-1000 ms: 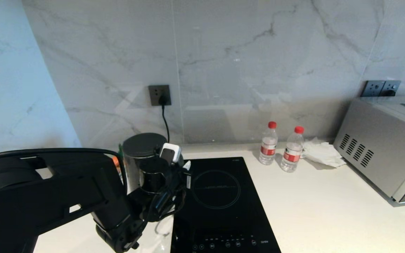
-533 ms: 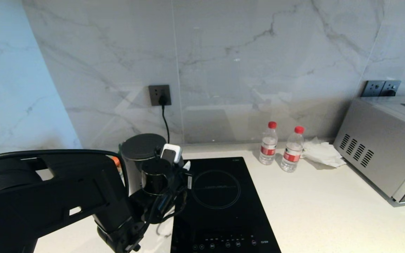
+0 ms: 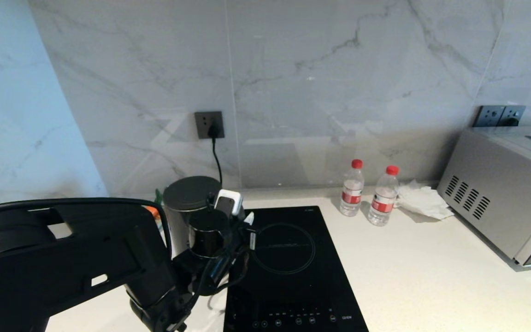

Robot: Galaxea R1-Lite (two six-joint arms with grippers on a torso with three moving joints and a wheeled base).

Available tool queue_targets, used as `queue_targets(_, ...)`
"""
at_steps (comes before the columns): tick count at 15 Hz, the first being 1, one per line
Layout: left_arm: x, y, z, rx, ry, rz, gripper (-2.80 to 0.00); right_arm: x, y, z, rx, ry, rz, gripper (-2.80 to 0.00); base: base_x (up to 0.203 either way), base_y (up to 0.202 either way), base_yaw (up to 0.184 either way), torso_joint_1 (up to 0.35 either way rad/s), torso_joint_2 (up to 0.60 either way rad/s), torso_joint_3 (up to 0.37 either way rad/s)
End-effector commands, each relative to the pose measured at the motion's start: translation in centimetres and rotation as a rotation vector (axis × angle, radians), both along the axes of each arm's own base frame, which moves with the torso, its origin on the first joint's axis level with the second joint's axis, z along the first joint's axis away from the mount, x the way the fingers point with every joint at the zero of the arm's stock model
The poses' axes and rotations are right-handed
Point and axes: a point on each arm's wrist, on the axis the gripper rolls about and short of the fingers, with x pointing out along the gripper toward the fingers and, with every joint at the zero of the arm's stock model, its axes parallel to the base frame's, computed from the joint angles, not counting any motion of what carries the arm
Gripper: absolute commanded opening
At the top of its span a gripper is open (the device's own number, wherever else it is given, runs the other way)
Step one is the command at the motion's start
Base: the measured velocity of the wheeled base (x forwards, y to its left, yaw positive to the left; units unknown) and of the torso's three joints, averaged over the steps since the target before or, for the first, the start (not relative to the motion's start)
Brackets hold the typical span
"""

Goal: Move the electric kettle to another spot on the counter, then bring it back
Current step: Place it on the power base

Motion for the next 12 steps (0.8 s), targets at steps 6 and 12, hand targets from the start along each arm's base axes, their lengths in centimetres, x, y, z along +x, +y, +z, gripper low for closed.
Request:
queue_targets(6, 0.43, 0.17, -1.69, 0.020, 0.031, 0.013, -2.80, 0.00, 0.00, 0.00, 0.000, 0.000, 0.000, -2.80, 0.000, 0.000, 0.000, 0.000, 0.00, 0.000)
queue_targets(12, 0.43, 0.30, -1.21, 0.017, 0.022, 0.032, 0.00, 0.00, 0.00, 0.00, 0.000, 0.000, 0.000, -2.80, 0.000, 0.000, 0.000, 0.000, 0.00, 0.000)
